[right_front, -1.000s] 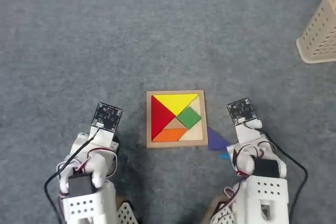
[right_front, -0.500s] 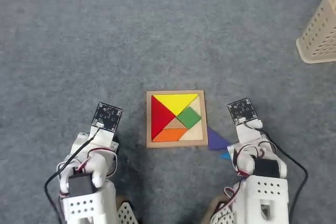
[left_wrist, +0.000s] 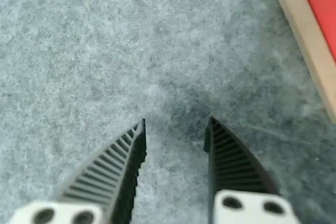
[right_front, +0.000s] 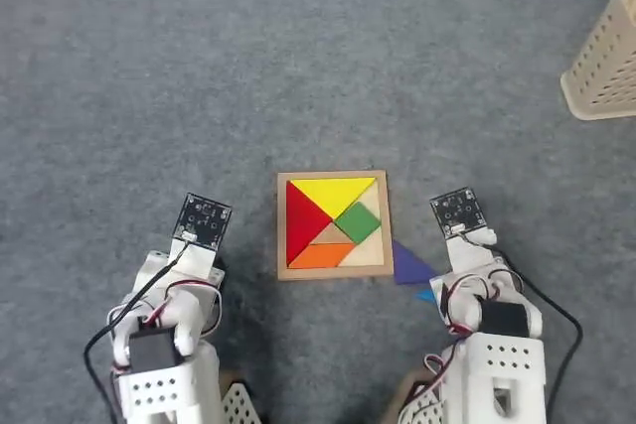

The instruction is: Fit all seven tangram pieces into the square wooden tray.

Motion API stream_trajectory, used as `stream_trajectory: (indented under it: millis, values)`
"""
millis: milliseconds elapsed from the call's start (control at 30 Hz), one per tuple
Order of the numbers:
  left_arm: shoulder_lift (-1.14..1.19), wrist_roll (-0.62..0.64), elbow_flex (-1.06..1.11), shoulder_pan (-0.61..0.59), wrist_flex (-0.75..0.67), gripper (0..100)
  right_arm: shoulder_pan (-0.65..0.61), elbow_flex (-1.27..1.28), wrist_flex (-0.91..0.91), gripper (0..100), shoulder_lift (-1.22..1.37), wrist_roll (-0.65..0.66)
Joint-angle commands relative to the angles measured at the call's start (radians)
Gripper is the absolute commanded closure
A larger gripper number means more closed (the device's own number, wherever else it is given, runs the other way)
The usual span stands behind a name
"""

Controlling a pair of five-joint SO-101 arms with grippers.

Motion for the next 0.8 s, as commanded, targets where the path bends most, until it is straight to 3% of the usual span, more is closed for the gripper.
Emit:
stream_trajectory:
  millis: [0,767]
  values:
    - [-0.009,0.006,-0.007,0.000,0.003,82,0.008,-0.003,-0.007,99.2,-0.024,0.009]
    - [-0.009,0.006,-0.007,0.000,0.003,82,0.005,0.009,-0.028,99.2,-0.024,0.009]
